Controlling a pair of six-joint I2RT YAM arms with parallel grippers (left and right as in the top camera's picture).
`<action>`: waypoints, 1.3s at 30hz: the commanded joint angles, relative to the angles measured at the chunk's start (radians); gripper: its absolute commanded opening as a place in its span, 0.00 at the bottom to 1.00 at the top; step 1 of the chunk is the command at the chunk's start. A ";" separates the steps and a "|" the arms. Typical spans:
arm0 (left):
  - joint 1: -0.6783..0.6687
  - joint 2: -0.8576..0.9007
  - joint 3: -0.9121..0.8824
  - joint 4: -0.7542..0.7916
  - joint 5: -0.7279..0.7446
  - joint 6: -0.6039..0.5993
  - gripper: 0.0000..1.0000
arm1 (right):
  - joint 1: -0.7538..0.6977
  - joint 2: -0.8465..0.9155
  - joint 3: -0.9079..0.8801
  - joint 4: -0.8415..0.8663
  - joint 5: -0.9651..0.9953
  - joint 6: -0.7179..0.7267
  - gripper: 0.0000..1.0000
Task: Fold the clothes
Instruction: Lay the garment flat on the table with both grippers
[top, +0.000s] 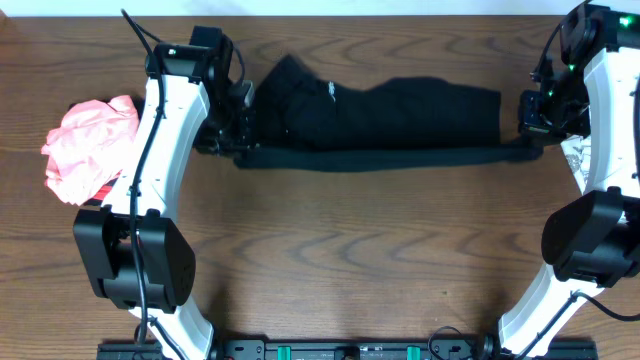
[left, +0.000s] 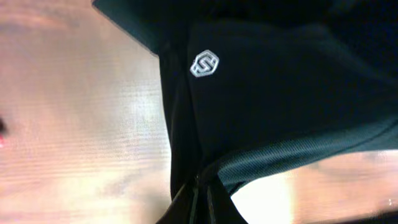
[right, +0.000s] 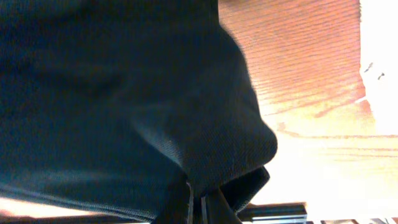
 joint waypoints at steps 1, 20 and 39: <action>0.007 -0.035 -0.039 -0.046 -0.009 -0.009 0.06 | -0.007 -0.003 -0.023 -0.003 0.050 -0.008 0.01; 0.008 -0.035 -0.297 -0.055 -0.008 -0.047 0.78 | -0.006 -0.003 -0.476 0.122 0.050 -0.008 0.32; -0.005 -0.035 -0.299 0.198 0.024 -0.018 0.83 | -0.006 -0.003 -0.491 0.173 0.003 -0.008 0.36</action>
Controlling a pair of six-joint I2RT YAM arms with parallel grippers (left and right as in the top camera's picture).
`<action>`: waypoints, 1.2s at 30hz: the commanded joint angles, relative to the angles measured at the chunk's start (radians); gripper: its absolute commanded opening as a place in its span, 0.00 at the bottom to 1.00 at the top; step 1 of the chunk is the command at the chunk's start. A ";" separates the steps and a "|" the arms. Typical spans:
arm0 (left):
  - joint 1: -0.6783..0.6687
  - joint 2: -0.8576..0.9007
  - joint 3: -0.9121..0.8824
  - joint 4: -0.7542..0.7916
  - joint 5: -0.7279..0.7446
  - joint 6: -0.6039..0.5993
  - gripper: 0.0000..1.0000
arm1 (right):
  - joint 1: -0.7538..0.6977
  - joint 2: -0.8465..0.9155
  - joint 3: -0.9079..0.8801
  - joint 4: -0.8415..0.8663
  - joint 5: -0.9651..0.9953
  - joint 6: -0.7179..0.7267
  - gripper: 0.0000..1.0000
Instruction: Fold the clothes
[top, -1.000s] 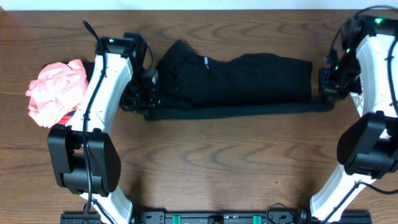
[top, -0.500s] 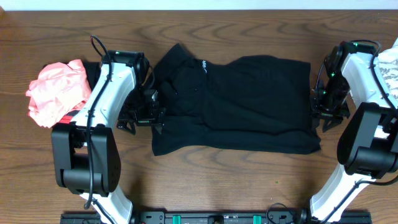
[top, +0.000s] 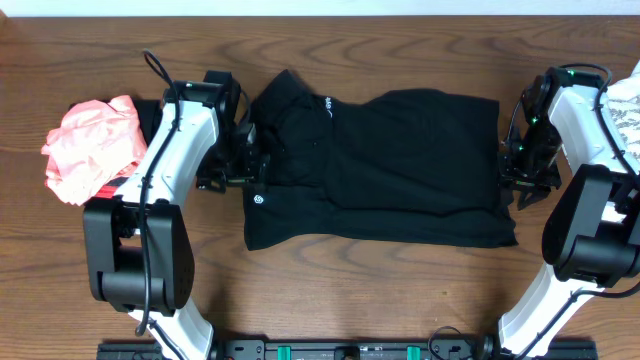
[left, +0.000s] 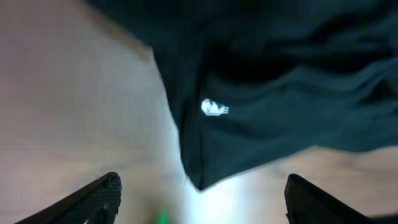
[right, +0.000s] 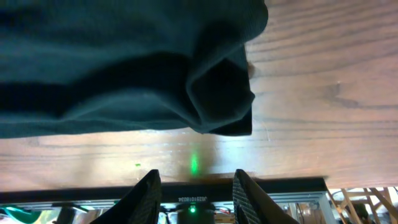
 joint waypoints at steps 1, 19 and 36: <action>-0.009 -0.020 -0.004 0.031 0.014 0.038 0.82 | -0.005 -0.003 -0.002 0.014 -0.033 -0.004 0.36; -0.073 0.007 -0.156 0.214 0.014 0.167 0.81 | -0.005 -0.003 -0.063 0.087 -0.177 -0.082 0.27; -0.073 0.009 -0.239 0.349 0.106 0.185 0.81 | -0.005 -0.003 -0.064 0.081 -0.177 -0.082 0.24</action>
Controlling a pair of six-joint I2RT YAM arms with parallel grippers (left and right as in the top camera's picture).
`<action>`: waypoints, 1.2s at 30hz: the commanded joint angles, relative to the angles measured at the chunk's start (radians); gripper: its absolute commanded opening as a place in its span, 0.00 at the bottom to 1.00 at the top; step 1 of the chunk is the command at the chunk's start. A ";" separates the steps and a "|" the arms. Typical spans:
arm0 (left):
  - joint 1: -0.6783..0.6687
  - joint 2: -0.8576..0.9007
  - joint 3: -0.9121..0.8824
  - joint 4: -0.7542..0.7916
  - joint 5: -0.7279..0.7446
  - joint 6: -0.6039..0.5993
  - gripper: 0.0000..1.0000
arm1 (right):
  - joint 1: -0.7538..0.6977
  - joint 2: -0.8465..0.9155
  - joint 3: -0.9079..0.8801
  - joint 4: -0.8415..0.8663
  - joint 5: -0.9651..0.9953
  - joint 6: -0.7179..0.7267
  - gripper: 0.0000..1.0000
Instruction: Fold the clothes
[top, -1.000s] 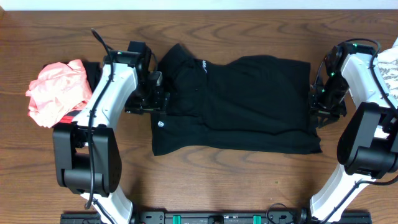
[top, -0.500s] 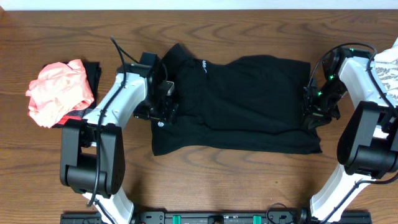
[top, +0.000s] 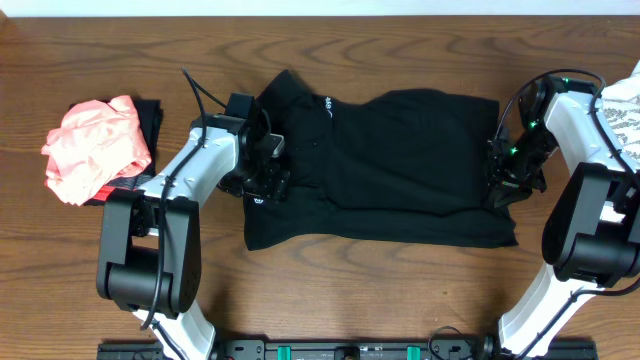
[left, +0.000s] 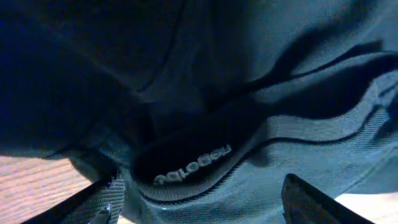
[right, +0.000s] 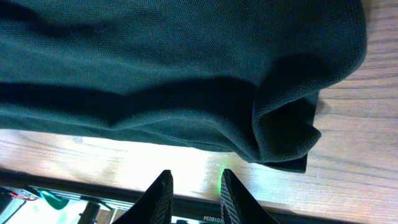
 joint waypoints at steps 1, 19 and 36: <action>0.000 0.008 -0.008 -0.005 0.058 0.013 0.81 | -0.005 -0.003 -0.003 -0.001 -0.008 -0.015 0.24; -0.010 0.010 -0.009 -0.005 0.072 0.013 0.45 | -0.005 -0.003 -0.003 -0.002 -0.008 -0.015 0.22; -0.010 -0.117 0.003 -0.427 0.298 -0.006 0.06 | -0.005 -0.003 -0.003 0.013 -0.008 -0.015 0.19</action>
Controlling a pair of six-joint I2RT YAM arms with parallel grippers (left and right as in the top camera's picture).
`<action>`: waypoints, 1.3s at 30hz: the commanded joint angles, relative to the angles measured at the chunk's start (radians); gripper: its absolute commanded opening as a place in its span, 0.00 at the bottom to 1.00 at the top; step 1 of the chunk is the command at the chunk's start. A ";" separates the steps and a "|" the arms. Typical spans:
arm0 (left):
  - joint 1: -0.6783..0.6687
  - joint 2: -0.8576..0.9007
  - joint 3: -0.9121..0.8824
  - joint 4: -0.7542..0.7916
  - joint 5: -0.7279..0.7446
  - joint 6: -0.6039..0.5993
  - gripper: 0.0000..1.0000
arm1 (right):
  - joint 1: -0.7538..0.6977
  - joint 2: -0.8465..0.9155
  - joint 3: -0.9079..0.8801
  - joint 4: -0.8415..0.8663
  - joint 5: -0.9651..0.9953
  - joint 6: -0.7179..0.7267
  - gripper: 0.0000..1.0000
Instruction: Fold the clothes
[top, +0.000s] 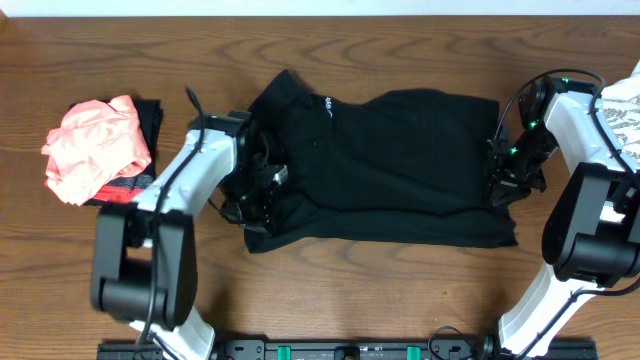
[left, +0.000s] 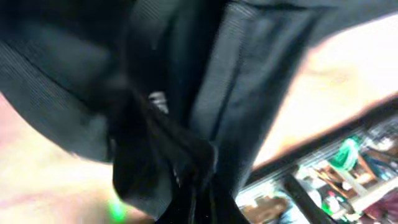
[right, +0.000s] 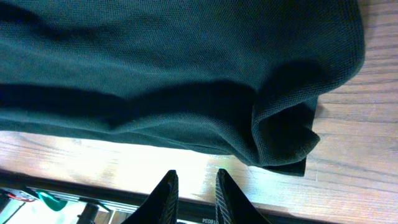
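Note:
A black garment (top: 400, 160) lies spread across the middle of the wooden table, with its left part doubled over. My left gripper (top: 255, 205) sits at the garment's front-left corner. In the left wrist view this gripper (left: 200, 208) is shut on a bunched fold of the black fabric (left: 155, 124). My right gripper (top: 506, 188) rests at the garment's right edge. Its wrist view shows the right gripper (right: 193, 199) open with a narrow gap, nothing between the fingers, and a rumpled corner of the garment (right: 280, 143) just ahead of them.
A crumpled pink garment (top: 90, 145) lies on a dark item at the far left of the table (top: 330, 290). A white cloth (top: 625, 100) shows at the right edge. A black rail (top: 350, 350) runs along the front.
My left gripper was open over the garment's left part by a printed label. It now sits slightly nearer the front and is shut on the fabric. The right gripper stayed put, its gap slightly narrower.
First both grippers were shut on the garment's ends, holding it stretched at the far side. Then it lay spread flat with both grippers open beside its ends. The left one then hovered open over the left part and now grips the front-left corner.

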 joint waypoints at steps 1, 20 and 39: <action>-0.003 -0.044 0.005 -0.057 0.085 -0.005 0.06 | -0.005 -0.003 -0.002 0.003 -0.008 -0.009 0.19; -0.003 -0.044 0.003 -0.380 0.084 -0.107 0.61 | -0.005 -0.003 -0.002 -0.001 -0.007 -0.009 0.20; -0.003 -0.044 0.061 0.598 -0.163 -0.121 0.66 | -0.005 -0.003 0.018 0.216 -0.193 -0.027 0.41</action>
